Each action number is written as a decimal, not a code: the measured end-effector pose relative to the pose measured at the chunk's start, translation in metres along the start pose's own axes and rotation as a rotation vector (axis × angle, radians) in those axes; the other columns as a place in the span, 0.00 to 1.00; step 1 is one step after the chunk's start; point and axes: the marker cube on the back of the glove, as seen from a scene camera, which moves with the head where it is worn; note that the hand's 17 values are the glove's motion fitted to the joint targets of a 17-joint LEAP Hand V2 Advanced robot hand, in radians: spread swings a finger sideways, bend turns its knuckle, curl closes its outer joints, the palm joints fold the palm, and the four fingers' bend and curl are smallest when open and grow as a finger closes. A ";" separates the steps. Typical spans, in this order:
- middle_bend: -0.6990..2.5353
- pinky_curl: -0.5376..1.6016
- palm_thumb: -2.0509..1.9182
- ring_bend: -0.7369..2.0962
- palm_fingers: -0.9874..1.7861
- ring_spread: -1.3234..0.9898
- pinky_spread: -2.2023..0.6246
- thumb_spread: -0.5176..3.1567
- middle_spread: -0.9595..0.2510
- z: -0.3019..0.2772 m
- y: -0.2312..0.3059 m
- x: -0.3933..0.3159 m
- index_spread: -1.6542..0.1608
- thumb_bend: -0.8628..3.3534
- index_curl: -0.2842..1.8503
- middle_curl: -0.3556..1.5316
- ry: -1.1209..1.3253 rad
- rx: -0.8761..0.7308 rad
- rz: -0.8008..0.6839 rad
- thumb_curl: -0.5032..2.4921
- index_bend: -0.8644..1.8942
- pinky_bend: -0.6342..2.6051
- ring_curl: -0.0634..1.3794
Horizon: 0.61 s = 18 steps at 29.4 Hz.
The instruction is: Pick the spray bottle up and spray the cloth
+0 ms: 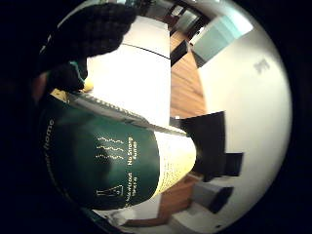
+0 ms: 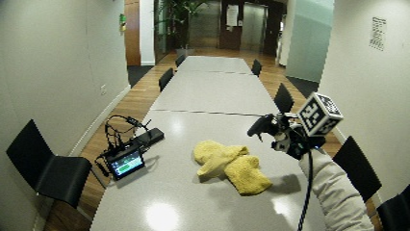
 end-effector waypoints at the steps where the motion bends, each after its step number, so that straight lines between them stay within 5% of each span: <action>1: 0.32 0.43 0.77 0.38 0.73 0.52 0.78 0.26 0.75 -0.002 -0.006 -0.005 0.80 0.23 0.36 0.42 0.073 -0.024 -0.011 0.37 0.39 0.27 0.31; 10: 0.31 0.44 0.78 0.37 0.74 0.52 0.78 0.25 0.75 -0.006 -0.029 -0.029 0.80 0.21 0.37 0.43 0.299 -0.080 -0.058 0.38 0.38 0.27 0.32; 18: 0.30 0.44 0.79 0.36 0.74 0.52 0.78 0.25 0.76 0.023 -0.032 -0.041 0.80 0.20 0.37 0.43 0.113 -0.080 -0.042 0.39 0.38 0.26 0.33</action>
